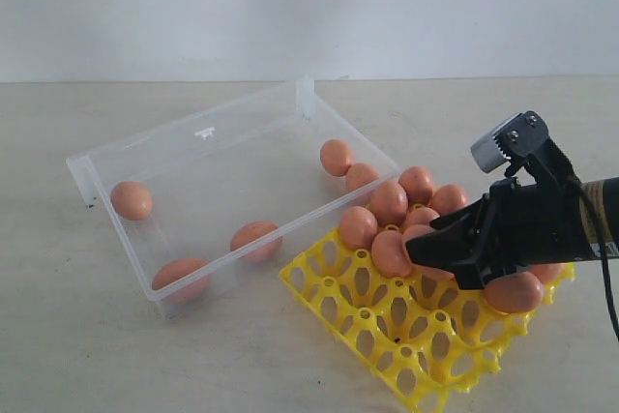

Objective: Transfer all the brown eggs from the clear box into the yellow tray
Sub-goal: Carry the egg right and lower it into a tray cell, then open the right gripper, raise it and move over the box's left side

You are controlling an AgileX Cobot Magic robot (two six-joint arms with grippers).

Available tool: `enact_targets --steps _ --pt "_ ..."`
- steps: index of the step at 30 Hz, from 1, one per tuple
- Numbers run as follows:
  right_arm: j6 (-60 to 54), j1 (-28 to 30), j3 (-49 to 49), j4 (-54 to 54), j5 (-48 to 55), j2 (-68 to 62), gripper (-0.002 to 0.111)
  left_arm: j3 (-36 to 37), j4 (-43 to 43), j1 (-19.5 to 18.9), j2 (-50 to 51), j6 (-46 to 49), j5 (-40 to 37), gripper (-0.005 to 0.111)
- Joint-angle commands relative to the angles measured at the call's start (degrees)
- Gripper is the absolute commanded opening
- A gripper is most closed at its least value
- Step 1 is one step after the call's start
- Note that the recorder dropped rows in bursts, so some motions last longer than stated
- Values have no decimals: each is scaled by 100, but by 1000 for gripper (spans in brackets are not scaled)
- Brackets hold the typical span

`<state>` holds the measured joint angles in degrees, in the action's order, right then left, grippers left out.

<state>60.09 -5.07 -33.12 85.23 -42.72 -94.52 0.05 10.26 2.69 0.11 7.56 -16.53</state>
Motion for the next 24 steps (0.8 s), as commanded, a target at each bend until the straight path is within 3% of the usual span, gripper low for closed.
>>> enact_targets --steps 1,6,8,24 --pt "-15 -10 -11 1 -76 -10 20 -5 -24 -17 -11 2 -6 -4" --pt "128 -10 -11 1 -76 -10 52 -5 -24 -17 -11 2 -6 -4" --pt "128 -10 -11 1 -76 -10 58 -5 -24 -17 -11 2 -6 -4" --pt "277 -10 -22 -626 -757 574 58 -5 -24 -17 -11 2 -6 -4"
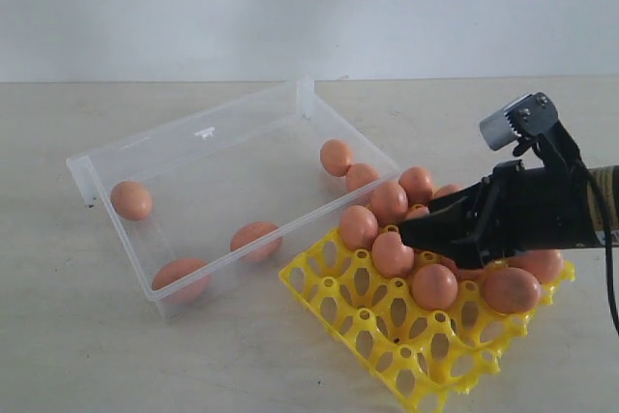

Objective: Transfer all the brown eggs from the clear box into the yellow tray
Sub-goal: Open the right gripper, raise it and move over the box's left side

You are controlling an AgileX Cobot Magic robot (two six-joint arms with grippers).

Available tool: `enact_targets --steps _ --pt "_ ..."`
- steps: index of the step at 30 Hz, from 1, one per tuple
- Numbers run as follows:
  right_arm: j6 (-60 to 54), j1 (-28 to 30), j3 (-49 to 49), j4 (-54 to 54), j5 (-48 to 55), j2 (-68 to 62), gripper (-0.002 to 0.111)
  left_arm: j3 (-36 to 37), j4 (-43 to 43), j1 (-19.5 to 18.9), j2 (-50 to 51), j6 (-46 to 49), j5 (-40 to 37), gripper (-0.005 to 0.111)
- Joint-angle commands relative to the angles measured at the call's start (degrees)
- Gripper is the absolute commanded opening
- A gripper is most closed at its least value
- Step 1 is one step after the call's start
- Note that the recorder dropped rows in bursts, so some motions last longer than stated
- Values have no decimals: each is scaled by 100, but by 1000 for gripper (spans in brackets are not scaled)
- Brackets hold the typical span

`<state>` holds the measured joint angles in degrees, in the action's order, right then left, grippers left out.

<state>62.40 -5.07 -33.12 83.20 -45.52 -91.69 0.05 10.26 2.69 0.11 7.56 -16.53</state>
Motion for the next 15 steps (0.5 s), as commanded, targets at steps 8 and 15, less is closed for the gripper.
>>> enact_targets --steps 8,15 --pt "63 -697 -587 -1416 -1361 1144 11 -5 -24 -17 -11 2 -6 -4" --pt "-166 -3060 -2256 -1049 2665 1192 0 -5 -24 -17 -11 2 -6 -4"
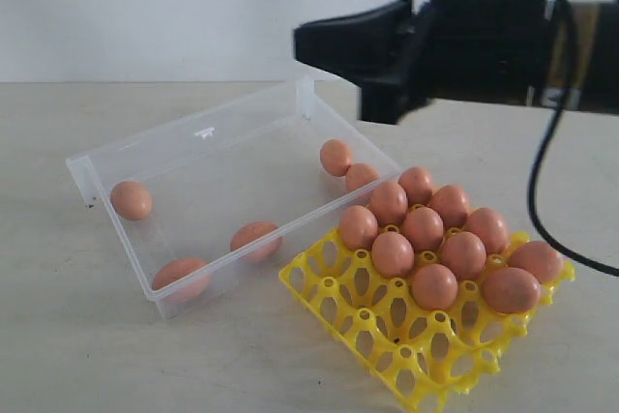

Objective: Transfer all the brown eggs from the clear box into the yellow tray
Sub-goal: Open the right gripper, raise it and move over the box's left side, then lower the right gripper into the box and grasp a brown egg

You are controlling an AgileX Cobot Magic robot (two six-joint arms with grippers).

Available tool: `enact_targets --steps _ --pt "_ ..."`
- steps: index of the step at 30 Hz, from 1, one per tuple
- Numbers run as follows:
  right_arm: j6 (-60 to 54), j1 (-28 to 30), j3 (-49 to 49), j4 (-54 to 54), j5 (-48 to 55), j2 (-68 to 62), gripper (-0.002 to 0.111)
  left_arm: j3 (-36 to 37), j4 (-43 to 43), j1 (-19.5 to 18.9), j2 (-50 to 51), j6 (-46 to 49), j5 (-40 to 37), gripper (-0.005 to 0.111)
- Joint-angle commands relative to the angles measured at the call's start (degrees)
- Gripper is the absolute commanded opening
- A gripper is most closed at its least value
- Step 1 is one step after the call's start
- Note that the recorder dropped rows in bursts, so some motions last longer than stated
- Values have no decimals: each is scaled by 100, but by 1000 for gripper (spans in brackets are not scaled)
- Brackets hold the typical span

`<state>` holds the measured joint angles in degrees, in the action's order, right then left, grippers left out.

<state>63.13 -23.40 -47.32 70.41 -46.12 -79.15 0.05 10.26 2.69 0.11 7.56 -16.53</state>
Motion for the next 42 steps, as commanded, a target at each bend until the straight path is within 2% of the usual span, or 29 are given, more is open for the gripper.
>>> enact_targets --steps 1,4,6,8,10,12,14,15,17,21,23,28,31,42 --pt "-361 -1611 -1107 219 3827 -170 0 -5 -24 -17 -11 2 -6 -4" --pt "-611 -2519 -2010 189 6893 -715 0 -5 -24 -17 -11 2 -6 -4" --pt "-1622 -2734 -2681 -516 8177 -1180 0 -5 -24 -17 -11 2 -6 -4" --pt "-3489 -2747 -3471 -2294 8634 -1624 0 -5 -24 -17 -11 2 -6 -4" --pt "-5764 -2640 -4464 -4767 9378 -2134 0 -5 -24 -17 -11 2 -6 -4" --pt "-7160 -2472 -5486 -6547 10378 -2698 0 -5 -24 -17 -11 2 -6 -4" --pt "-7953 -2350 -6387 -7587 11390 -3249 0 -5 -24 -1 -11 2 -6 -4" --pt "-8212 -2340 -6693 -7747 11608 -3448 0 -5 -24 20 -11 2 -6 -4" --pt "-8548 -2340 -7290 -7690 11608 -3873 0 -5 -24 65 -11 2 -6 -4" --pt "-9476 -2356 -7496 -7940 11608 -4321 3 -5 -24 89 -11 2 -6 -4" --pt "-9858 -2395 -7496 -7964 11608 -4551 15 -5 -24 89 -11 2 -6 -4" --pt "-9875 -2394 -7496 -8007 11608 -5024 50 -5 -24 89 -11 2 -6 -4" --pt "-9875 -2394 -7496 -8037 11608 -5229 59 -5 -24 89 -11 2 -6 -4" --pt "-9859 -2394 -7496 -7955 11311 -5552 59 -5 7 90 -11 2 -19 -4"
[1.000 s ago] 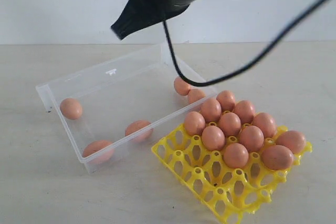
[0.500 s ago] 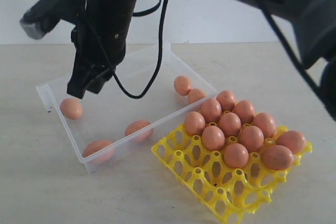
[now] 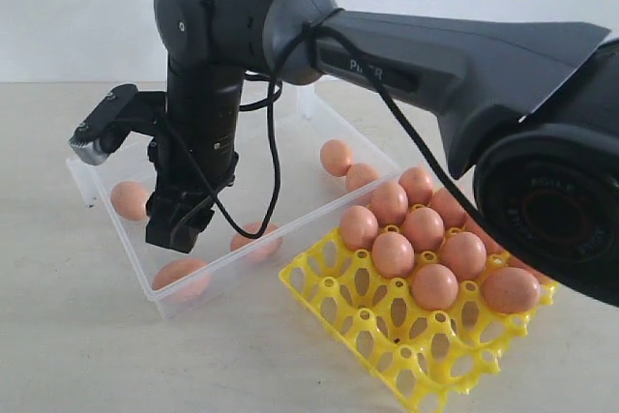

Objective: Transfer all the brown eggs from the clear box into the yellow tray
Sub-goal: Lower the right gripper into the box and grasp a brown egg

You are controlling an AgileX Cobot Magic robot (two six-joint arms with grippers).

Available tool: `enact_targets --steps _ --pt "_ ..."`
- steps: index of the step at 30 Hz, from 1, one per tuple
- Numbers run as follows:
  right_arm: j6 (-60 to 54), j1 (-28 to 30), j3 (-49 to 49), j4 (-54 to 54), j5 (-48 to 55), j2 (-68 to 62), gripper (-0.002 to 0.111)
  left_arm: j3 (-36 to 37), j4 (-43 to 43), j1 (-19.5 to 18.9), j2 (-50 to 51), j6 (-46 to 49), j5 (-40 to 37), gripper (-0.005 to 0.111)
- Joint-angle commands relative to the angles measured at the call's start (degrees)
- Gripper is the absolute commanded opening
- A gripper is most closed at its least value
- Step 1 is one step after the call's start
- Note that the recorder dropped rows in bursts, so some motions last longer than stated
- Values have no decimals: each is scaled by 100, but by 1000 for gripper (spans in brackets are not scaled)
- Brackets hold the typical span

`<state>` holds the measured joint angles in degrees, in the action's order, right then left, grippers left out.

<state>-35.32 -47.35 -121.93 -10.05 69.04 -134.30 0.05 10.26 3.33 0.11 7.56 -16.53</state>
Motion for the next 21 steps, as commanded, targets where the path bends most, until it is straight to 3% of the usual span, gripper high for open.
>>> enact_targets --steps 1,6,12,17,21 --pt "89 2 -34 220 -251 -64 59 -5 5 25 -11 2 -8 -4" --pt "1177 14 -34 811 -168 -214 59 -5 147 25 -11 2 389 -4" --pt "1255 83 -34 769 43 -239 59 -5 147 25 -11 2 738 -4" --pt "1255 167 -34 1005 92 -280 59 -5 125 25 -11 2 1754 -4" --pt "1397 238 -34 1038 92 -377 59 -5 125 25 -11 2 2141 -4"
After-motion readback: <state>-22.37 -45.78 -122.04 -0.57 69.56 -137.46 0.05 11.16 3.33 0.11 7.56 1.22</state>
